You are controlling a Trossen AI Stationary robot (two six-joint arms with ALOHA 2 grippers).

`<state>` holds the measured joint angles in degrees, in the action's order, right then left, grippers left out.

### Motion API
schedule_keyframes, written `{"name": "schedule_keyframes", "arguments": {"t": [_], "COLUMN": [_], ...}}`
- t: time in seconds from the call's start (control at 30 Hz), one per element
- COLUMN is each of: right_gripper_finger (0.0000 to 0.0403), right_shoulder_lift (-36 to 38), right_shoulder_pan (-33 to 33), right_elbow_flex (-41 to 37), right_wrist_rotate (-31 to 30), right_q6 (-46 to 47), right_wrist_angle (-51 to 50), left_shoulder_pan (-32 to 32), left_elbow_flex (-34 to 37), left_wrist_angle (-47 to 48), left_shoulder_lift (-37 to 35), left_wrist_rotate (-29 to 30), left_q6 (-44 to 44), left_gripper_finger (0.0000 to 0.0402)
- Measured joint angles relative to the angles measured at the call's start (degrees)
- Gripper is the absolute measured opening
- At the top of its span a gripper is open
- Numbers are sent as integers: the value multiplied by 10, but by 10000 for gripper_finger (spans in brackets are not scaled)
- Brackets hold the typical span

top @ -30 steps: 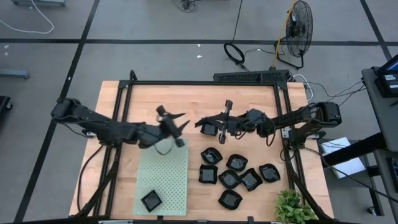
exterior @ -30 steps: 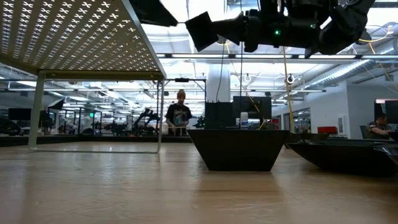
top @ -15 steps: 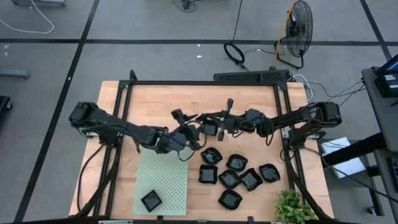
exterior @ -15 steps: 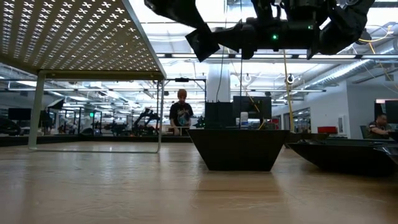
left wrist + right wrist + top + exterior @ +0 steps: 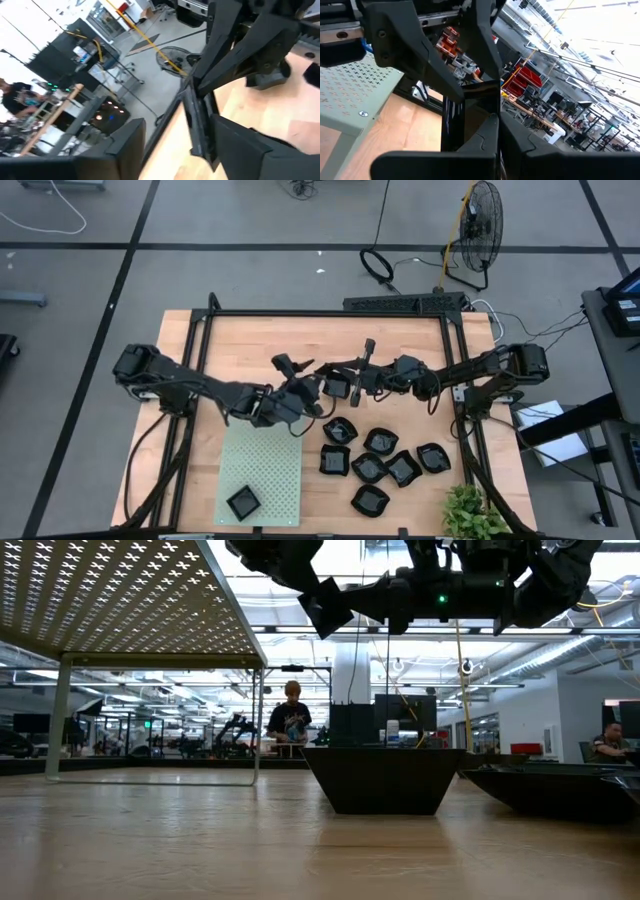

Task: Pick & Place Mini shaped plates
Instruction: Stack the square plate on top of the other square plates on the shelf

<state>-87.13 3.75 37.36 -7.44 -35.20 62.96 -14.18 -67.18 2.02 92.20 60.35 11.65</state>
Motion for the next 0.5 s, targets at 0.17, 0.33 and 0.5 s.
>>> {"name": "schedule_keyframes", "arguments": {"t": [0.17, 0.33, 0.5], "right_gripper_finger": [0, 0, 0], "right_shoulder_lift": [0, 0, 0], "right_shoulder_pan": [-1, -1, -1], "right_elbow_flex": [0, 0, 0], "right_wrist_rotate": [1, 2, 2], "right_q6": [0, 0, 0], "right_wrist_angle": [0, 0, 0], "left_shoulder_pan": [10, 14, 14], "left_elbow_flex": [0, 0, 0], "left_wrist_angle": [0, 0, 0], "left_shoulder_lift": [0, 0, 0], "left_wrist_rotate": [-44, -46, -44], "left_q6": [-19, -19, -13], "left_gripper_finger": [151, 91, 40]}}
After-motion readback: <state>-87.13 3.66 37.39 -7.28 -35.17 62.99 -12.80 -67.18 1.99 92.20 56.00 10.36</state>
